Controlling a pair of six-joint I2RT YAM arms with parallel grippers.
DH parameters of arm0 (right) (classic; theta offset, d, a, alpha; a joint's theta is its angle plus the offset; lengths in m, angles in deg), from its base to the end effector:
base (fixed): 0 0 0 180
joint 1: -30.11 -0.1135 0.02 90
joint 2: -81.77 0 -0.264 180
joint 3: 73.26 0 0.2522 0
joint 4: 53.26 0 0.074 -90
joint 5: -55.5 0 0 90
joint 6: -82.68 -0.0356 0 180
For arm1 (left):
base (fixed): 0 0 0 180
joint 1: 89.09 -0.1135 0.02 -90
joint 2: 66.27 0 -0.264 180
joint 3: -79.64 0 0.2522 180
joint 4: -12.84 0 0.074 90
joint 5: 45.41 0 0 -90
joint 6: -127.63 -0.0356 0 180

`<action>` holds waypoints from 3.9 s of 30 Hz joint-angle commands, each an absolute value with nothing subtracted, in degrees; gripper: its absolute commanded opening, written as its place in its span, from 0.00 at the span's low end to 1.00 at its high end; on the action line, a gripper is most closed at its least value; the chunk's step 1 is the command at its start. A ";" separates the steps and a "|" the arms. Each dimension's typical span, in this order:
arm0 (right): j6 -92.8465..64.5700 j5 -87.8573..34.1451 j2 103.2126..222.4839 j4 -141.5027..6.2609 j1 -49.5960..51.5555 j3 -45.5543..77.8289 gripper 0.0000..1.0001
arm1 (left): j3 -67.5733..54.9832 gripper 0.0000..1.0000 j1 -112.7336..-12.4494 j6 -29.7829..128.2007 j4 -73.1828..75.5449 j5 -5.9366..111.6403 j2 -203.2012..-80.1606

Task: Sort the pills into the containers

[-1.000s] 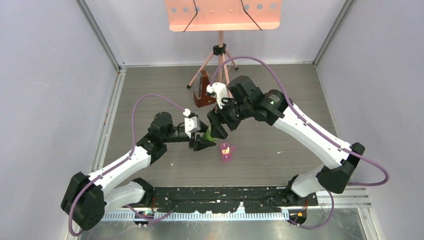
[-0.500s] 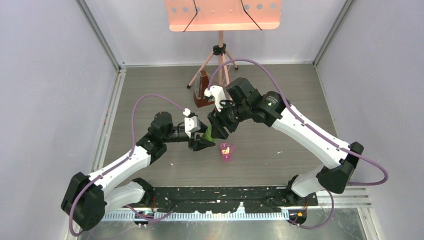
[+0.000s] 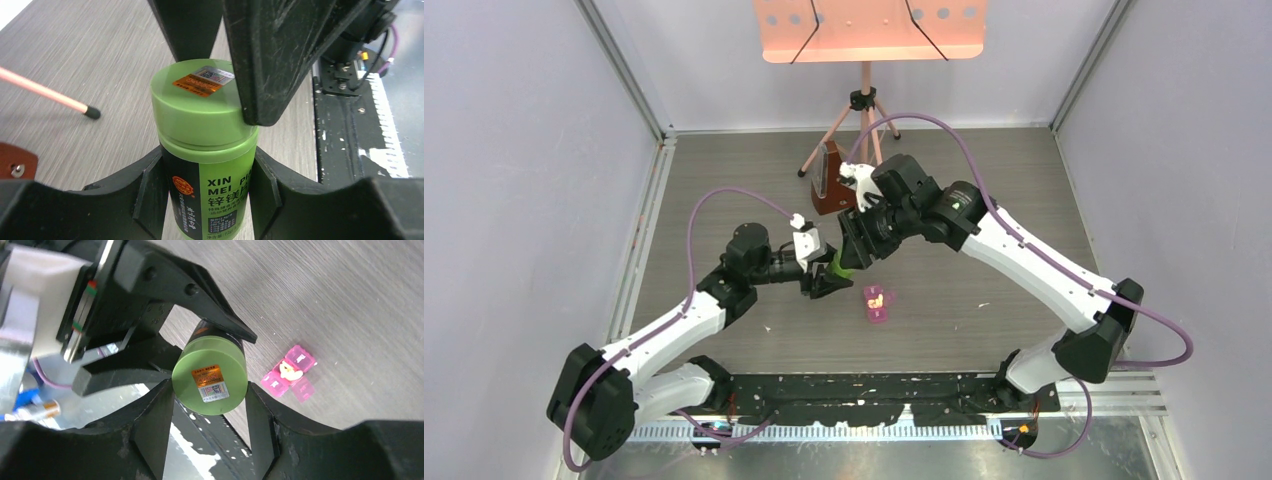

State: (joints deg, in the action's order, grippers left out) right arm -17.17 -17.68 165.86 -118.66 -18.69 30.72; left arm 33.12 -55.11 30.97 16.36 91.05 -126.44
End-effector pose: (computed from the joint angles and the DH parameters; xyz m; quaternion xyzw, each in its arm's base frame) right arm 0.1936 0.2368 0.3848 -0.3575 0.8448 0.3014 0.2602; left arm 0.1769 -0.1504 0.2657 0.4821 0.5728 -0.4332 0.5018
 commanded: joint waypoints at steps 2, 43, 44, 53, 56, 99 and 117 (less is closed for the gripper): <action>-38.88 -27.32 168.38 -113.99 -20.82 28.58 0.18 | 29.33 0.00 -55.08 29.48 18.85 84.13 -127.20; -15.76 -17.51 158.90 -107.92 -16.12 26.03 0.94 | 32.84 0.00 -55.26 30.90 18.41 87.18 -122.29; -15.54 -16.54 159.09 -107.91 -16.19 26.22 0.94 | 32.84 0.00 -55.25 31.04 18.49 87.40 -122.20; -10.52 -8.94 161.35 -108.88 -16.21 26.48 0.91 | 31.50 0.00 -55.34 30.34 15.11 93.51 -121.91; -8.87 -9.29 161.45 -110.49 -16.17 27.22 0.89 | 30.00 0.00 -55.34 28.10 10.85 95.57 -122.28; -51.31 -36.85 162.86 -99.88 -21.95 20.28 0.60 | 25.42 0.00 -55.52 20.76 0.53 80.67 -124.78; -9.88 -14.19 161.75 -107.89 -18.66 24.30 0.87 | 24.80 0.00 -55.52 18.07 -3.68 91.10 -123.37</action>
